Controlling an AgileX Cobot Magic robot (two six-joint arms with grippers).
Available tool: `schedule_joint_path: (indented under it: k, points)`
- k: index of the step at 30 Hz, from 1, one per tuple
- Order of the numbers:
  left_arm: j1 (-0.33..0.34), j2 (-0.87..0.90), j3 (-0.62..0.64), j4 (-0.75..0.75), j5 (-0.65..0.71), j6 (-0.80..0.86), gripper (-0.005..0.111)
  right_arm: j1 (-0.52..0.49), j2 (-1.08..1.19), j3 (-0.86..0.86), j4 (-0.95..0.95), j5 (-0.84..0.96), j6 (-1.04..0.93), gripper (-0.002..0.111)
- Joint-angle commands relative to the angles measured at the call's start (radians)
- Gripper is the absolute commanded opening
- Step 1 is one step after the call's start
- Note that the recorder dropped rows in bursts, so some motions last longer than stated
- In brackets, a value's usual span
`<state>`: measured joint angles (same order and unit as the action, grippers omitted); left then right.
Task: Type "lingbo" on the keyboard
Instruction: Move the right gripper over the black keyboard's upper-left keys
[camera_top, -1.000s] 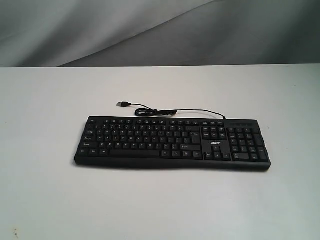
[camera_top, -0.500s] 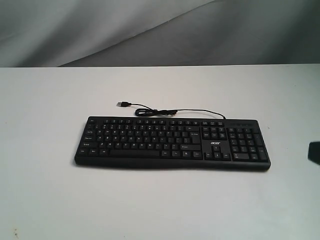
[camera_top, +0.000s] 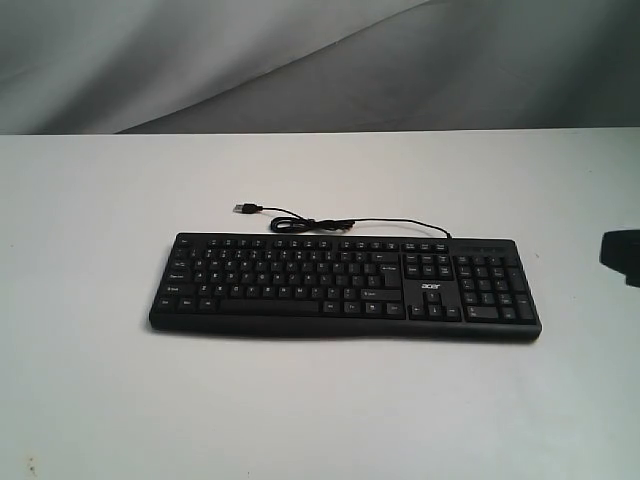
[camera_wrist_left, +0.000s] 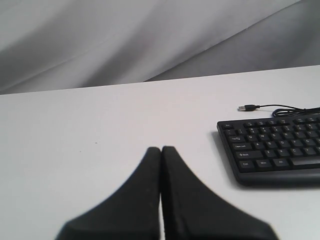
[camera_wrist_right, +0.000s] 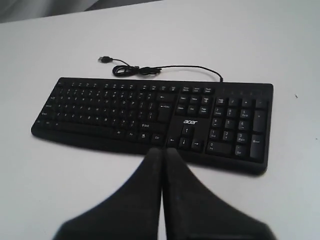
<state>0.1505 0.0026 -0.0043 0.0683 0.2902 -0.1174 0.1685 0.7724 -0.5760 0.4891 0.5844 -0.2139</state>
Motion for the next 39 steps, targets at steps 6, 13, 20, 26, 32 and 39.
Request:
schedule_joint_path:
  k: [6, 13, 20, 26, 32, 39]
  points:
    - [0.002, -0.003, 0.004, -0.008, -0.005, -0.004, 0.001, 0.173, 0.414, -0.258, 0.041, -0.022, -0.101, 0.0]
    - [0.002, -0.003, 0.004, -0.008, -0.005, -0.004, 0.001, 0.327, 0.714, -0.463, -0.038, -0.02, -0.101, 0.0]
    - [0.002, -0.003, 0.004, -0.008, -0.005, -0.004, 0.001, 0.392, 0.935, -0.567, -0.051, -0.028, -0.101, 0.0]
    - [0.002, -0.003, 0.004, -0.008, -0.005, -0.004, 0.001, 0.395, 1.012, -0.573, 0.027, -0.071, -0.103, 0.0]
    - [0.002, -0.003, 0.004, -0.008, -0.005, -0.004, 0.001, 0.424, 1.034, -0.578, 0.055, -0.164, -0.108, 0.0]
    - [0.002, -0.003, 0.004, -0.008, -0.005, -0.004, 0.001, 0.438, 1.077, -0.591, 0.06, -0.228, -0.068, 0.0]
